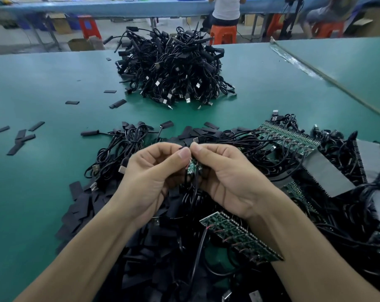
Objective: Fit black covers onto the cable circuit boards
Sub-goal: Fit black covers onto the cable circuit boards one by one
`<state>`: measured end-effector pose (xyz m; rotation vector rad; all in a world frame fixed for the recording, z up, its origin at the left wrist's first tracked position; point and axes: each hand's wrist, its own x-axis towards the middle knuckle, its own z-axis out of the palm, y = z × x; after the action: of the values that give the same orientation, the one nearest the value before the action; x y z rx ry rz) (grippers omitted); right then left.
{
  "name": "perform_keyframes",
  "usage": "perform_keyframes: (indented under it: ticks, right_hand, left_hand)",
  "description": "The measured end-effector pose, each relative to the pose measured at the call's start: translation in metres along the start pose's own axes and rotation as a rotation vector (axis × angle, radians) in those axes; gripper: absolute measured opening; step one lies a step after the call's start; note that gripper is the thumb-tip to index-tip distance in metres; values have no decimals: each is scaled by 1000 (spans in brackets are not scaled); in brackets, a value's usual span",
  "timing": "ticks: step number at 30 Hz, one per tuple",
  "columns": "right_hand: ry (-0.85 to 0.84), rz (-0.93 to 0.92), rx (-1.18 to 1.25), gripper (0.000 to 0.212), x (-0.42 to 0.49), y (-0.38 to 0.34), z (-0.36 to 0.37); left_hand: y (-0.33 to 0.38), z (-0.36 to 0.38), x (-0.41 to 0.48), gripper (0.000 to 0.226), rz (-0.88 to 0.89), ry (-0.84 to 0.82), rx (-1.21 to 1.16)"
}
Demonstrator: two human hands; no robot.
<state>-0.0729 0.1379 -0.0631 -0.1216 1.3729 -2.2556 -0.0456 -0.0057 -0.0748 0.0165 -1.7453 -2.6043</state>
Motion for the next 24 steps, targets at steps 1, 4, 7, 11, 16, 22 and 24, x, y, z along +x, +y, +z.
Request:
perform_keyframes:
  ticks: [1, 4, 7, 11, 16, 22, 24]
  right_hand:
    - [3, 20, 21, 28, 1, 2, 0]
    - [13, 65, 62, 19, 3, 6, 0]
    - [20, 100, 90, 20, 4, 9, -2]
    - [25, 155, 98, 21, 4, 10, -3]
    - [52, 164, 88, 23, 5, 12, -3]
    - [50, -45, -124, 22, 7, 12, 0]
    - [109, -158, -361, 18, 8, 13, -2]
  left_hand:
    - [-2, 0, 0, 9, -21, 5, -28]
    - [-7, -1, 2, 13, -75, 36, -57]
    - [-14, -4, 4, 14, -117, 61, -89]
    - [-21, -6, 5, 13, -135, 63, -127]
    - [-23, -7, 6, 14, -125, 68, -105]
    - [-17, -5, 7, 22, 80, 46, 193]
    - [-17, -6, 7, 35, 219, 28, 434]
